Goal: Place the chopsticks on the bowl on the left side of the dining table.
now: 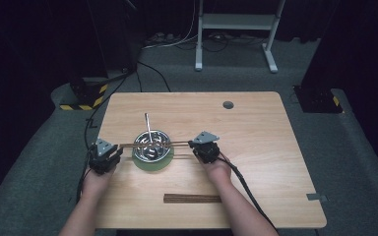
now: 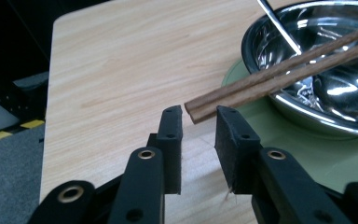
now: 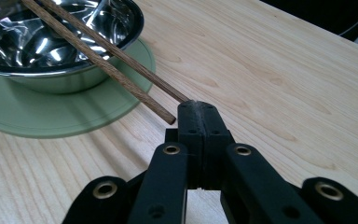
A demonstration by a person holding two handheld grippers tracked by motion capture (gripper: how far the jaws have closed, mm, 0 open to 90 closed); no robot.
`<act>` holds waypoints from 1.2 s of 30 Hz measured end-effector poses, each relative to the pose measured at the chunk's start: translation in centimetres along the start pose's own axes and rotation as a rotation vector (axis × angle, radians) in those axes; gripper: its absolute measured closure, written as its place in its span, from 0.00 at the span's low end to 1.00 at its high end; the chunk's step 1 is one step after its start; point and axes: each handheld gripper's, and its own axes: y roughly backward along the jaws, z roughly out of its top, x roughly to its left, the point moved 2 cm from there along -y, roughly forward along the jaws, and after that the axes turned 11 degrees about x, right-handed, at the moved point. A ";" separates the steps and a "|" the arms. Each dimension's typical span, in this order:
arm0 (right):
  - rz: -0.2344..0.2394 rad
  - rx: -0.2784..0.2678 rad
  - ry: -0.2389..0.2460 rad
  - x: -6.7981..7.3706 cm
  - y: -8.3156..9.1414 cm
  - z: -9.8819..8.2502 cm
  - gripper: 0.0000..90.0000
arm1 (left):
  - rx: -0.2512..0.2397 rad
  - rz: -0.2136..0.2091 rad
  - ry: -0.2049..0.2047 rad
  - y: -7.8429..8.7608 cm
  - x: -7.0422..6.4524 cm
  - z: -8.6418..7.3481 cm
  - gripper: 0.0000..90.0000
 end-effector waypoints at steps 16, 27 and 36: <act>0.021 -0.022 -0.017 0.7 1.3 -0.4 0.79 | -0.004 0.004 -0.006 0.0 -0.1 0.1 0.76; 0.009 0.009 -0.015 0.5 0.2 -0.5 0.86 | -0.010 0.011 0.012 -0.1 0.0 0.2 0.83; 0.008 0.007 -0.018 0.6 0.0 -0.4 0.90 | -0.011 0.020 0.015 -0.1 0.3 0.2 0.85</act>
